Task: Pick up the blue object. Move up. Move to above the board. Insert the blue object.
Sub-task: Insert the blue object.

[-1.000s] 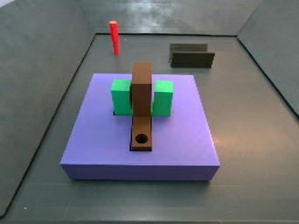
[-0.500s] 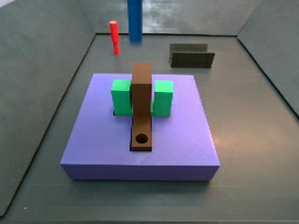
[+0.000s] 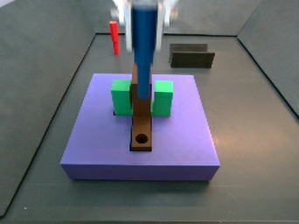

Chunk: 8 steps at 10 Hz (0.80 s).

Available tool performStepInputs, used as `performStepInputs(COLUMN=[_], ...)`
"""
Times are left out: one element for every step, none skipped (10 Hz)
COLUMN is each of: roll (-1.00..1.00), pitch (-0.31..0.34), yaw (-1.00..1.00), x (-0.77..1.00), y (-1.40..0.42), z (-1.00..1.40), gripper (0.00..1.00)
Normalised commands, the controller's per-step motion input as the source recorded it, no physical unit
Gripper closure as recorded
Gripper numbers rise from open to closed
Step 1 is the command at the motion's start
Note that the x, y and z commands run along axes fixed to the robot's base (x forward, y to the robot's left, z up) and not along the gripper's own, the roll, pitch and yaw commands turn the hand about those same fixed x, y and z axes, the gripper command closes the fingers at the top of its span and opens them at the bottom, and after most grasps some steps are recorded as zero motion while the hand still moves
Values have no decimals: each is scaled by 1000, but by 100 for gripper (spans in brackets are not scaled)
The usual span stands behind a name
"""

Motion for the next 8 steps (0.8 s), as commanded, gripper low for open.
performStepInputs(roll=[317, 343, 276, 186, 16, 0, 0, -7], pitch=[0, 0, 0, 0, 0, 0, 0, 0], yaw=[-3, 0, 0, -23, -3, -20, -23, -23], x=[89, 97, 54, 17, 0, 0, 0, 0], y=[-74, -146, -154, -143, -51, -20, -20, -29], z=[-429, -374, -426, -411, -434, -417, -380, -354], gripper=[100, 100, 100, 100, 100, 100, 100, 100])
